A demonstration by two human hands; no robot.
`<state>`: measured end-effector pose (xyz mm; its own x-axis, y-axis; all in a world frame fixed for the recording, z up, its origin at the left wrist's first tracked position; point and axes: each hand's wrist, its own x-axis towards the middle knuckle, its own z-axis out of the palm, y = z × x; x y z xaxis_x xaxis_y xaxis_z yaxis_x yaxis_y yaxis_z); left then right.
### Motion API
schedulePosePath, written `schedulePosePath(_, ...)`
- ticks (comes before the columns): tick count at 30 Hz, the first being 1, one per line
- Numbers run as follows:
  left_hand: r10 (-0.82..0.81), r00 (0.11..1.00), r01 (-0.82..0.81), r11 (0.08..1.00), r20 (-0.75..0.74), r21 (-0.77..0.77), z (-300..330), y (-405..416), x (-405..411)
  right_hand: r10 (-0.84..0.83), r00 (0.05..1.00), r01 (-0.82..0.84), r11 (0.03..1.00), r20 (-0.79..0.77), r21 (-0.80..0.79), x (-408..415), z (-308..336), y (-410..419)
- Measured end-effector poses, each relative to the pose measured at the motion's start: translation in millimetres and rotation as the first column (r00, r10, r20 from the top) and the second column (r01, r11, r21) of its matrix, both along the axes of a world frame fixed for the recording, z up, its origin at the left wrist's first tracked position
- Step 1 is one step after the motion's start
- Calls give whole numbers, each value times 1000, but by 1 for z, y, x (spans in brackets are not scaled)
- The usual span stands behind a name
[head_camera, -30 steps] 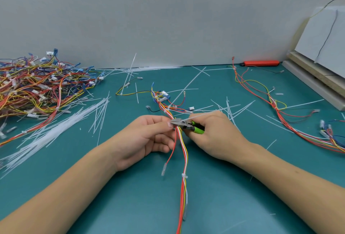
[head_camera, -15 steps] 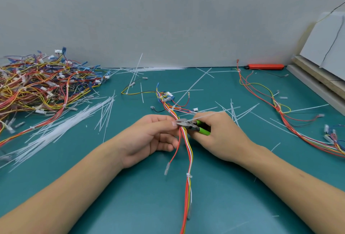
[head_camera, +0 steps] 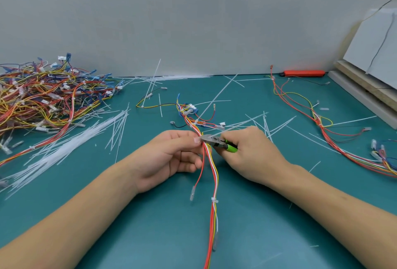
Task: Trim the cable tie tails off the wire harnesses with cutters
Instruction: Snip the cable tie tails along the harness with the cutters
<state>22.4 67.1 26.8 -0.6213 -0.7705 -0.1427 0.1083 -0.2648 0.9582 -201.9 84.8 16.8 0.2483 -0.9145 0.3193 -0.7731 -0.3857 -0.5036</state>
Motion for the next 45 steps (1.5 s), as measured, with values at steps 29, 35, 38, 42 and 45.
schedulePosePath(29,91,995,-93,995,35,40,4,4,-2,-252,960,268,952,121,-149,-41,27,-3)
schedulePosePath(35,70,997,-71,997,45,25,3,5,-4,155,907,-202,976,392,81,4,19,18)
schedulePosePath(38,67,996,-69,997,60,25,2,5,-3,125,899,-176,981,419,85,4,16,16)
schedulePosePath(42,59,995,-59,998,82,5,1,5,-4,106,886,-182,975,452,127,2,13,16)
schedulePosePath(45,60,995,-61,998,85,2,0,4,-4,131,901,-186,978,413,97,7,12,19)
